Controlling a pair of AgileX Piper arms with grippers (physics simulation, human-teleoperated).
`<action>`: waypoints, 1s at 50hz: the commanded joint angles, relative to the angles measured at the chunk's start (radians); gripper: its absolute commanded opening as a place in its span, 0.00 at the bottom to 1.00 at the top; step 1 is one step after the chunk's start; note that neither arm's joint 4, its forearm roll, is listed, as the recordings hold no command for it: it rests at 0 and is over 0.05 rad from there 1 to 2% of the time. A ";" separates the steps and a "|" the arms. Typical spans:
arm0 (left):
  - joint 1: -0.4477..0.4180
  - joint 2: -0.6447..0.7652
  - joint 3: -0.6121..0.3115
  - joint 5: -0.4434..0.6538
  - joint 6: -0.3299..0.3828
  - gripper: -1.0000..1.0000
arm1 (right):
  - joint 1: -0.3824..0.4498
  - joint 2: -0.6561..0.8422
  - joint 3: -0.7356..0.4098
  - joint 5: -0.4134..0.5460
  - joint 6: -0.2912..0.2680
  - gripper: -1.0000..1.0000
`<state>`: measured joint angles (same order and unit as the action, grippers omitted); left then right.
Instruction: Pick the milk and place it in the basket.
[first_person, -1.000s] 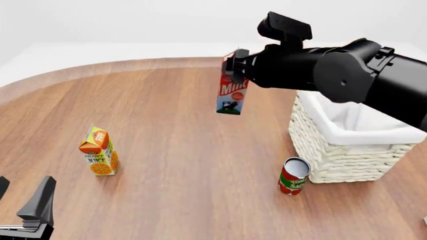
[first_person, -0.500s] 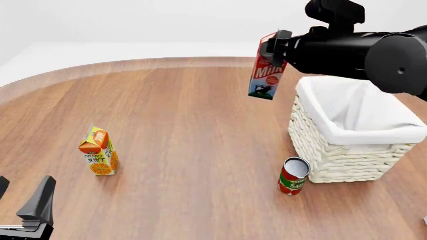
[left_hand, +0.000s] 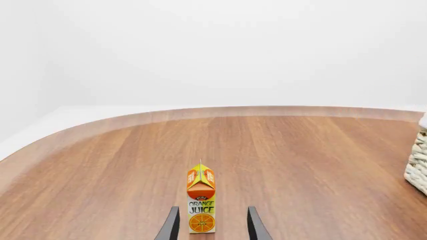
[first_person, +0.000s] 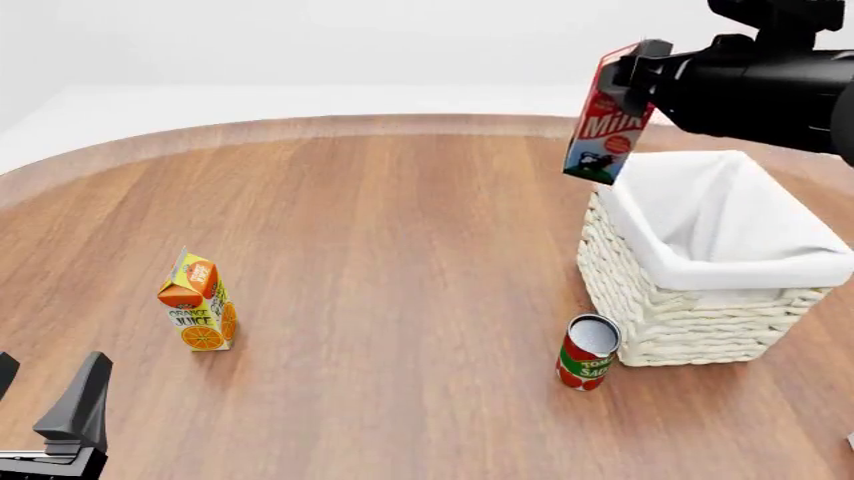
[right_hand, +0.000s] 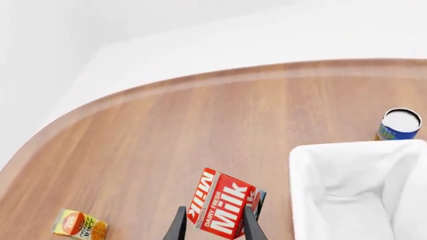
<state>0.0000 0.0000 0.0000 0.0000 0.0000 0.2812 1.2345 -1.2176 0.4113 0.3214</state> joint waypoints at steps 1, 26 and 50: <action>0.000 0.000 0.000 0.000 0.000 1.00 | -0.058 -0.035 -0.005 0.001 -0.003 0.00; 0.000 0.000 0.000 0.000 0.000 1.00 | -0.180 -0.043 0.000 -0.007 -0.036 0.00; 0.000 0.000 0.000 0.000 0.000 1.00 | -0.298 -0.039 0.050 -0.054 -0.044 0.00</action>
<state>0.0000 0.0000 0.0000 0.0000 0.0000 0.0245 1.2050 -1.1709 0.3836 0.2638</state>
